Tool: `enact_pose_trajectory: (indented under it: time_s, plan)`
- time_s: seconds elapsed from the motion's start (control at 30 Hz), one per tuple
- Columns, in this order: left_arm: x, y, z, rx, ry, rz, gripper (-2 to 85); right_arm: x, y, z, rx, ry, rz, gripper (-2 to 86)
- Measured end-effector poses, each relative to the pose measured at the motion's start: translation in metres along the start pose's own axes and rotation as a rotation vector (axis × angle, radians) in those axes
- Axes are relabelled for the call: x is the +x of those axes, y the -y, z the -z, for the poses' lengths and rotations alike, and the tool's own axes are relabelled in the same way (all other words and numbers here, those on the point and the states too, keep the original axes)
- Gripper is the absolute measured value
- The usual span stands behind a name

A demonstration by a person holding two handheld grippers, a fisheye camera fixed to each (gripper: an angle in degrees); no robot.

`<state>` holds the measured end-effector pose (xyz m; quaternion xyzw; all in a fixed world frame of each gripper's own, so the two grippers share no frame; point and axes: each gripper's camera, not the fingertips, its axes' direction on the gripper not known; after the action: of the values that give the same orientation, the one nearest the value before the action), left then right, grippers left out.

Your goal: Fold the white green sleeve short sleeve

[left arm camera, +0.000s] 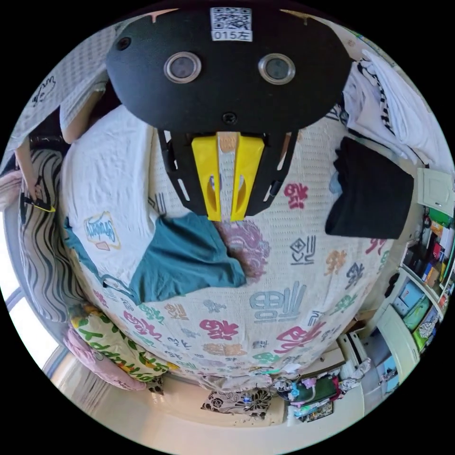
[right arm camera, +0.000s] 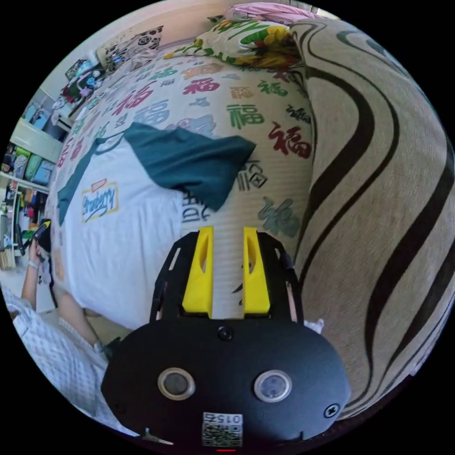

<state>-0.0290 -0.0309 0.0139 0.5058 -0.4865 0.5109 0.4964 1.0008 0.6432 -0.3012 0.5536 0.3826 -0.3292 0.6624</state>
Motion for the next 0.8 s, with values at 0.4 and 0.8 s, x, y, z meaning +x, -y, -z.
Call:
enact_pose_trajectory:
  time_s: [0.4, 0.8]
  plan:
    - [0.064, -0.216, -0.003, -0.322, -0.518, -0.043, 11.4, -0.010, -0.185, -0.069, -0.296, 0.335, 0.010, 11.0]
    - [0.074, -0.241, 0.000, -0.312, -0.414, 0.024, -0.7, 0.007, -0.213, -0.077, -0.281, 0.285, -0.028, 0.4]
